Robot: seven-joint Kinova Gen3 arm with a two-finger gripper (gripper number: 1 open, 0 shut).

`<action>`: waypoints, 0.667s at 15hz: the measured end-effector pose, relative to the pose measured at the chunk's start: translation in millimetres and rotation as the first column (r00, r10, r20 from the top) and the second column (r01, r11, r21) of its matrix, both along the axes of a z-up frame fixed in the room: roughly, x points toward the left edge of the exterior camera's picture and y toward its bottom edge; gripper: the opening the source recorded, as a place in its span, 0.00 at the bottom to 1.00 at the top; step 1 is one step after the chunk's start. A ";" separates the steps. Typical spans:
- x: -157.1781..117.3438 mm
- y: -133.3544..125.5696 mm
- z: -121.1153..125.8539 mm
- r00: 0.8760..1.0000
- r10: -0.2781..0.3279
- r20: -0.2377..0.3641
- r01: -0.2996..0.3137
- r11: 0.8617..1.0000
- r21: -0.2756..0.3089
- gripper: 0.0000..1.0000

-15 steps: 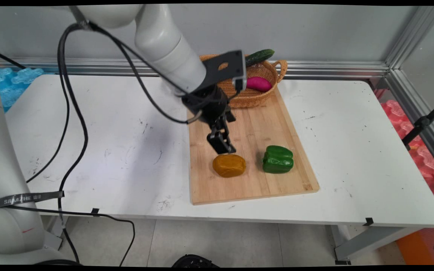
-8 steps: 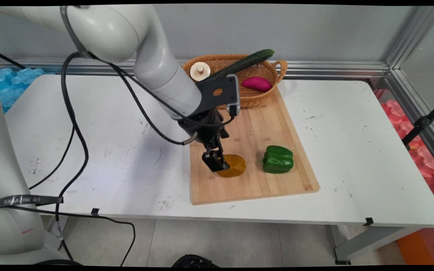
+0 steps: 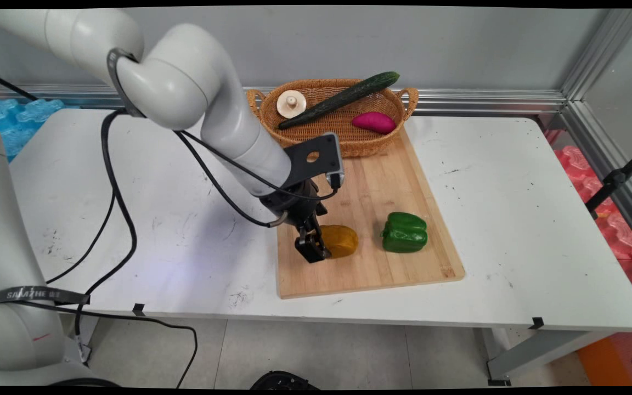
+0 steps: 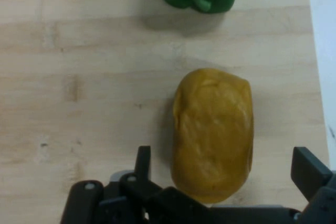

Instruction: Pick up the potato from the cutting board, then place the picked object in the vegetable basket

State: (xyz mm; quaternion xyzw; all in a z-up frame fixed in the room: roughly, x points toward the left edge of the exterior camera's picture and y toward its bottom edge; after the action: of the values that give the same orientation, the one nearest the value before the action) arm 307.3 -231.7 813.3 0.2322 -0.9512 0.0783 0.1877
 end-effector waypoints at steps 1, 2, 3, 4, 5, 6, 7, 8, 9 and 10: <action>0.4 -0.3 -4.8 1.000 0.008 -0.004 -0.008 1.000 0.003 1.00; 0.6 -0.5 -8.7 1.000 0.014 -0.008 -0.014 1.000 0.006 1.00; 0.5 -0.7 -13.0 1.000 0.021 -0.014 -0.020 1.000 0.010 1.00; 0.1 -0.8 -16.9 0.999 0.026 -0.020 -0.026 1.000 0.014 0.00; -0.3 -0.9 -19.8 0.999 0.030 -0.025 -0.030 0.999 0.017 0.00; -1.1 -1.0 -22.8 0.999 0.035 -0.033 -0.034 0.999 0.021 0.00; -2.1 -1.3 -24.6 0.998 0.038 -0.041 -0.037 0.999 0.024 0.00; -3.0 -1.7 -25.9 0.998 0.041 -0.049 -0.039 0.999 0.027 0.00; -3.8 -2.5 -26.1 0.997 0.043 -0.056 -0.042 0.999 0.028 0.00; -4.8 -4.2 -24.9 0.997 0.046 -0.064 -0.044 0.999 0.028 0.00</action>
State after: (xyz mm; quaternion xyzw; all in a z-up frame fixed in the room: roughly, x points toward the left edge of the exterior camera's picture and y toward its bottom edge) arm 302.5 -236.0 788.4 0.2584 -0.9402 0.0622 0.2132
